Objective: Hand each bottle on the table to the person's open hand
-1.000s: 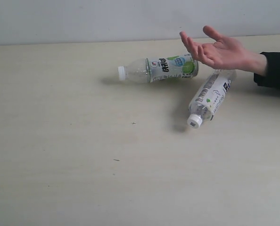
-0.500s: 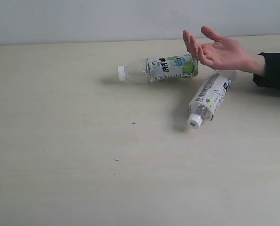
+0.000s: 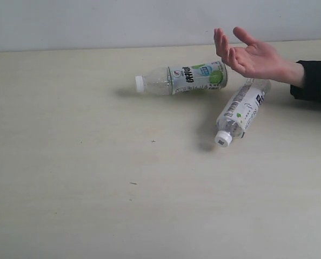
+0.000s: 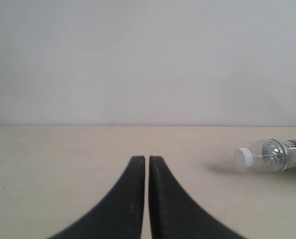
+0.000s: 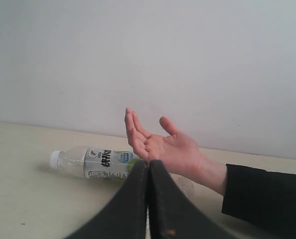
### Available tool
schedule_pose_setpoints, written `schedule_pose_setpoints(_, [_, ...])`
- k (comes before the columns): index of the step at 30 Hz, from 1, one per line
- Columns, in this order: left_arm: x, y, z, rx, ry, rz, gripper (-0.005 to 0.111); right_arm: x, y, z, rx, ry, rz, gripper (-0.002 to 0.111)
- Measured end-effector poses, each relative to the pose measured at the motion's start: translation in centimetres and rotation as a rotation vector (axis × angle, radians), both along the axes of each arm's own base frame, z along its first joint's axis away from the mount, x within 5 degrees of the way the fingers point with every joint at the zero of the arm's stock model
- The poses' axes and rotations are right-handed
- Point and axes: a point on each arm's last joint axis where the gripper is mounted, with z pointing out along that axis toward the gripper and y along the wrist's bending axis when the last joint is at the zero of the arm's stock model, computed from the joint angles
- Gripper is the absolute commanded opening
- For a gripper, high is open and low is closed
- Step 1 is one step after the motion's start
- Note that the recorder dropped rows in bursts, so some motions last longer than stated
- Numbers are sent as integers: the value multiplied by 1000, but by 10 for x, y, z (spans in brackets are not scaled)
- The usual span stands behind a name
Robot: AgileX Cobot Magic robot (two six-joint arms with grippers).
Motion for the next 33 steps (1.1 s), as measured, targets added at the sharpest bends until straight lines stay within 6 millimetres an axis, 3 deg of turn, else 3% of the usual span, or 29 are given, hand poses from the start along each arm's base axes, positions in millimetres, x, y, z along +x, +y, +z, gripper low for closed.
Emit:
schedule_pose_setpoints(20, [0, 0, 0, 4, -5, 0, 5, 0, 0, 0, 0, -1, 0, 0])
schedule_pose_setpoints(25, [-1, -1, 16, -23, -186, -17, 5, 0, 0, 0, 0, -1, 0, 0])
schedule_pose_setpoints(33, [-3, -2, 25, -144, -279, -41, 5, 0, 0, 0, 0, -1, 0, 0])
